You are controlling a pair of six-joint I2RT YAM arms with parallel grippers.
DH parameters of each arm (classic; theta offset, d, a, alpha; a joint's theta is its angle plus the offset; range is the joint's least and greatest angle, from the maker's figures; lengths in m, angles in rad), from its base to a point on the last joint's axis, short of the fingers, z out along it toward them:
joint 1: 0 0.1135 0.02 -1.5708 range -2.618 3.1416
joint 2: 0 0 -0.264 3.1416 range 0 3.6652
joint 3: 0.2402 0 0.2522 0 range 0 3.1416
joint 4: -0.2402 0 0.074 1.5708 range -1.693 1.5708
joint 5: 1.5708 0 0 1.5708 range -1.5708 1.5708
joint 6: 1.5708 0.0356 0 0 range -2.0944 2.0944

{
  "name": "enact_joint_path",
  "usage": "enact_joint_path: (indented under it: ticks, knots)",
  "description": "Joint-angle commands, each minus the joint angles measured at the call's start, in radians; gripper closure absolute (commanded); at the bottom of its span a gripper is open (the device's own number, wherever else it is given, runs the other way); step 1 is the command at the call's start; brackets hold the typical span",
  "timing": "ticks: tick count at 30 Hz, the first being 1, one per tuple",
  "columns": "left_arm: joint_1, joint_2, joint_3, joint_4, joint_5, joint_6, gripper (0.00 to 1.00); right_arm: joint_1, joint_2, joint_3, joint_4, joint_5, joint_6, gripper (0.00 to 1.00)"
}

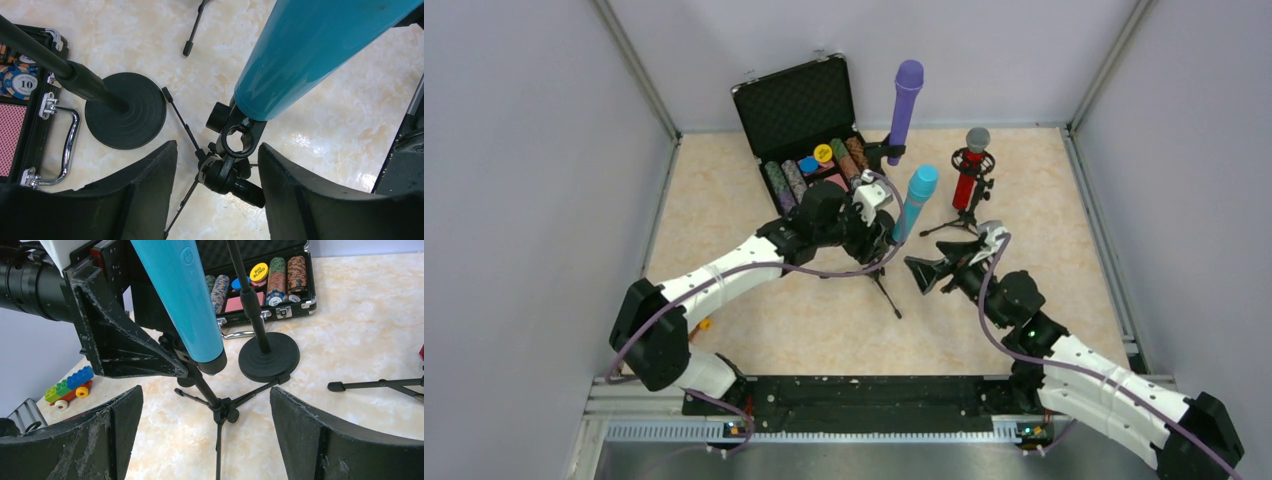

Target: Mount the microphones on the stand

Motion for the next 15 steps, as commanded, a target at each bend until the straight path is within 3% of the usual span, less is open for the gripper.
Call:
enact_joint_path:
  ticks: [1,3,12,15]
  knots:
    - [-0.003,0.024,0.025,0.013,0.011,-0.013,0.39,0.006,0.018,0.005,0.046,0.005,0.028,0.07]
    - [-0.003,0.038,0.042,0.004,0.009,-0.024,0.45,0.006,0.032,0.008,0.048,0.001,0.039,0.07]
    - [-0.003,0.038,0.055,-0.013,0.031,-0.022,1.0,0.006,0.06,0.007,0.055,-0.016,0.037,0.07]
    - [-0.002,0.027,0.049,-0.008,0.024,-0.017,1.0,0.006,0.06,-0.002,0.065,-0.016,0.02,0.07]
